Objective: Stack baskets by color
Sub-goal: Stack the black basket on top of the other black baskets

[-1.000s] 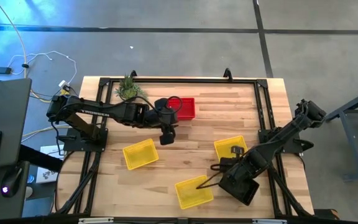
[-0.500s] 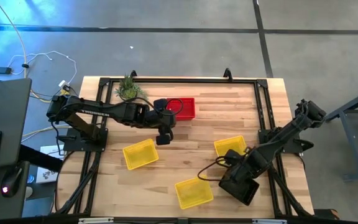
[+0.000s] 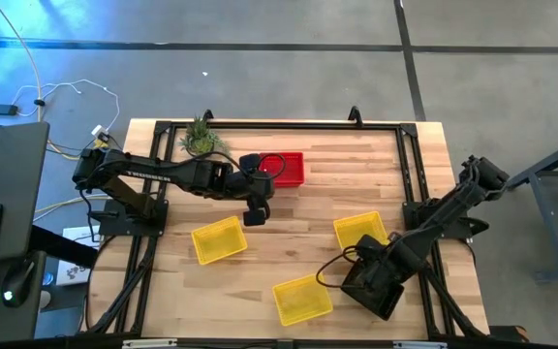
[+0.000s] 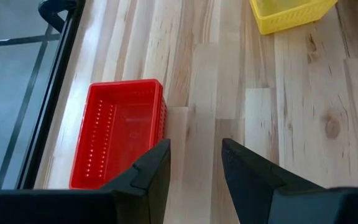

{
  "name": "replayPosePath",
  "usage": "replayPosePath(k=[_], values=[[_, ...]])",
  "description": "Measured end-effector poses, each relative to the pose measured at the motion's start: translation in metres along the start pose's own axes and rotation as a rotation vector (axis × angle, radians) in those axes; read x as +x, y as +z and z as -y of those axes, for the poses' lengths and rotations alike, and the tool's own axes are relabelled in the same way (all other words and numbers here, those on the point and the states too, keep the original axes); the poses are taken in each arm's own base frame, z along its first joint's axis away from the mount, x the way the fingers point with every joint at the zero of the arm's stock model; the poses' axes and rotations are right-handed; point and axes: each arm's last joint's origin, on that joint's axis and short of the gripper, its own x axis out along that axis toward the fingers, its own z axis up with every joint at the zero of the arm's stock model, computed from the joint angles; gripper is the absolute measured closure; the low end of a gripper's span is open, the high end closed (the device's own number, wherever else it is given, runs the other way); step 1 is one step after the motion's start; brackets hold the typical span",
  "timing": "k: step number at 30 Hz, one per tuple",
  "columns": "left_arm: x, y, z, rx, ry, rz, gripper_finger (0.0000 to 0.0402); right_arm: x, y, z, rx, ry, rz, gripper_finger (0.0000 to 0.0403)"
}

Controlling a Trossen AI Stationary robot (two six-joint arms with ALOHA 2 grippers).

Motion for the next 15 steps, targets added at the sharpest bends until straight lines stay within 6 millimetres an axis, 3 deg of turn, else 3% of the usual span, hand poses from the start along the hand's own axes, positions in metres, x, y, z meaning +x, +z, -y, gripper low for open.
replayPosePath(k=[8,15], values=[[0.0000,-0.0001,0.0000,-0.007,0.000,-0.001,0.0273,0.0111,-0.0016,0.0018,0.007,0.009,-0.026,0.0342],[0.0000,-0.0002,0.0000,-0.007,0.000,-0.002,0.0273,0.0117,-0.0023,0.0023,-0.017,0.008,-0.048,0.0396]])
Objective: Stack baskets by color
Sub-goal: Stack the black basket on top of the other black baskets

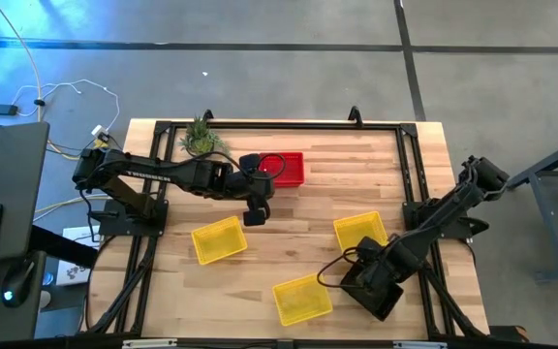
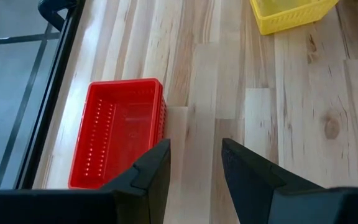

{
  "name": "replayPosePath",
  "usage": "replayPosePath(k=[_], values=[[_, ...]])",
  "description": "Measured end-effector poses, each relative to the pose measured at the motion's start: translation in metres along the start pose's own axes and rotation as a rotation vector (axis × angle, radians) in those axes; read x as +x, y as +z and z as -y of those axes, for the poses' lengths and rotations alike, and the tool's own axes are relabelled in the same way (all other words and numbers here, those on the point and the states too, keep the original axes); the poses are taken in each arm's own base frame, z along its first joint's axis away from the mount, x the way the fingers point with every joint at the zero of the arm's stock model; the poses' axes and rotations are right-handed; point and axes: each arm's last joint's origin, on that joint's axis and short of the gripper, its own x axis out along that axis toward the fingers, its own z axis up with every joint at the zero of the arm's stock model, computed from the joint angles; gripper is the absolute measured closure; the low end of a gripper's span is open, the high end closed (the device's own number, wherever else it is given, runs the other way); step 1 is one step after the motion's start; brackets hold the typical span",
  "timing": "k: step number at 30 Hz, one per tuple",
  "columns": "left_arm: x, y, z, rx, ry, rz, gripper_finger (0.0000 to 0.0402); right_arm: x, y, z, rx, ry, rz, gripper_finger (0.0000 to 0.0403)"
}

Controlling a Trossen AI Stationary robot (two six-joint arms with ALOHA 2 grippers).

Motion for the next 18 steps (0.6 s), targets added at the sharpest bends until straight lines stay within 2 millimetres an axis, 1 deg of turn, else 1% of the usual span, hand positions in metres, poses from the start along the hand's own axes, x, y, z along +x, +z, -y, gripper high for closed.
replayPosePath(k=[3,8,18], values=[[0.000,0.000,0.000,0.000,0.000,0.000,0.0273,0.000,0.000,0.000,-0.001,-0.001,0.000,0.0393],[0.000,0.000,0.000,0.000,0.000,0.000,0.0273,0.000,0.000,0.000,-0.015,-0.001,-0.002,0.0399],[0.000,0.000,0.000,0.000,0.000,0.000,0.0273,-0.018,0.000,-0.004,-0.036,-0.002,-0.007,0.0401]])
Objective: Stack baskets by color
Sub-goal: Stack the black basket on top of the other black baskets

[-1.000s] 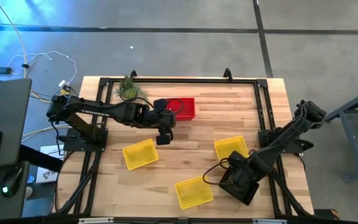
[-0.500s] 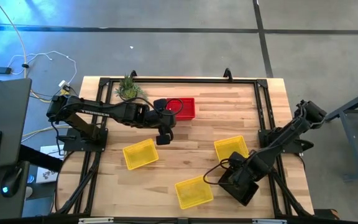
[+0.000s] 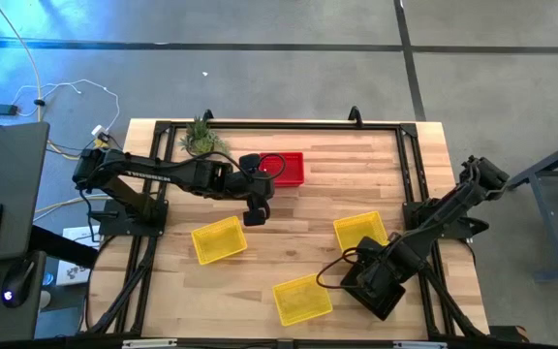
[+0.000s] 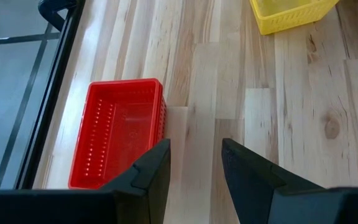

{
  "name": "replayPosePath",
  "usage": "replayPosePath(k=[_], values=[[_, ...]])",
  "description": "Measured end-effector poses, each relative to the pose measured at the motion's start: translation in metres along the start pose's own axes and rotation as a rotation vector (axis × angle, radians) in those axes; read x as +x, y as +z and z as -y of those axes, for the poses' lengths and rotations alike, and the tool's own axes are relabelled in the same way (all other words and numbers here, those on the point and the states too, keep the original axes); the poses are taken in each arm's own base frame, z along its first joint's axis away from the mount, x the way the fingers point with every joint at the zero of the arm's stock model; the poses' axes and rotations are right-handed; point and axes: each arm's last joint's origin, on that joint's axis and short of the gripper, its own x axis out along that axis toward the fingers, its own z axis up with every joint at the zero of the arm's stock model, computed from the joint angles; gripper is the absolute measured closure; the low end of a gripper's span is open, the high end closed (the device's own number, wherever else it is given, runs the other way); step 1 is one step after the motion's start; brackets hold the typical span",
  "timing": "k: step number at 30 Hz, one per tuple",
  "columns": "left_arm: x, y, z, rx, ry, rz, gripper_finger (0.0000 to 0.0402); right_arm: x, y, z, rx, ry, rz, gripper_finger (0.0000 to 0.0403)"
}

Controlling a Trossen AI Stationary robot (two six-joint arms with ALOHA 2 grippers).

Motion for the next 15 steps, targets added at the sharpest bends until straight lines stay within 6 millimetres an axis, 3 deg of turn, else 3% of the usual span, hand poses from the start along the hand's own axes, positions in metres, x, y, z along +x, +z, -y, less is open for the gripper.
replayPosePath(k=[15], values=[[0.000,0.000,0.000,0.000,0.000,0.000,0.0273,-0.014,0.008,0.008,-0.011,0.049,-0.039,0.0402]])
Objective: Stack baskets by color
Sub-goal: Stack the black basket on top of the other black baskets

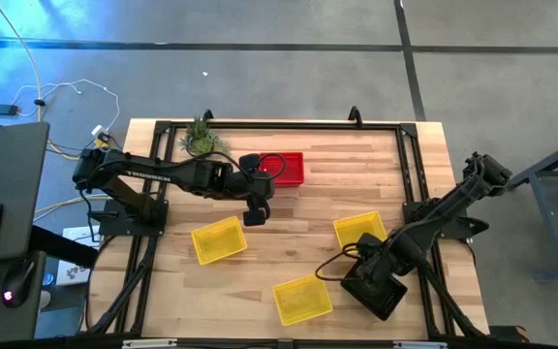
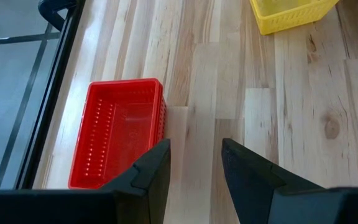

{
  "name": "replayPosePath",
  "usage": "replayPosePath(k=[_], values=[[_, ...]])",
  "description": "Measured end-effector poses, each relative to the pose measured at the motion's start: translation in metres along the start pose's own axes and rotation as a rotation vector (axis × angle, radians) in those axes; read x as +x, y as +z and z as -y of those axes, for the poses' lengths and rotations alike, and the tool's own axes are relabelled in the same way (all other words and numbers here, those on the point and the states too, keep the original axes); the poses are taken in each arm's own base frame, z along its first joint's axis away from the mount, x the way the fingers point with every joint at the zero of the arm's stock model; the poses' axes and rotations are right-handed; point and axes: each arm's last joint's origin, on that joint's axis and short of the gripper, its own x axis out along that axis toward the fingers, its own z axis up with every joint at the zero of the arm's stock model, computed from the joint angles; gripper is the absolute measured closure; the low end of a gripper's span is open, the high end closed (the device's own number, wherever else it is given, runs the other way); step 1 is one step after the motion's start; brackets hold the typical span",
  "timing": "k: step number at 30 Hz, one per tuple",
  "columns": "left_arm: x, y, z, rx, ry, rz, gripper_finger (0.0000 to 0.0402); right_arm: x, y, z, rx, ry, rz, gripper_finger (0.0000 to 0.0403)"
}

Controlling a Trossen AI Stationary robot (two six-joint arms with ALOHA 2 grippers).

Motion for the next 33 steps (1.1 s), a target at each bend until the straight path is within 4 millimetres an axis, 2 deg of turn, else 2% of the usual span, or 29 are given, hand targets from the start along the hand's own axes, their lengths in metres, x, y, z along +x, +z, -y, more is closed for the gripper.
replayPosePath(k=[11,25,33], values=[[0.000,0.000,0.000,0.010,0.000,-0.002,0.0273,0.000,0.012,0.001,0.014,0.026,-0.041,0.0403],[0.000,-0.005,0.000,0.026,-0.003,-0.047,0.0273,0.018,0.014,-0.009,0.033,-0.006,-0.117,0.0402],[0.000,-0.005,0.000,0.029,-0.002,-0.055,0.0273,0.019,0.015,-0.009,0.017,-0.020,-0.093,0.0354]])
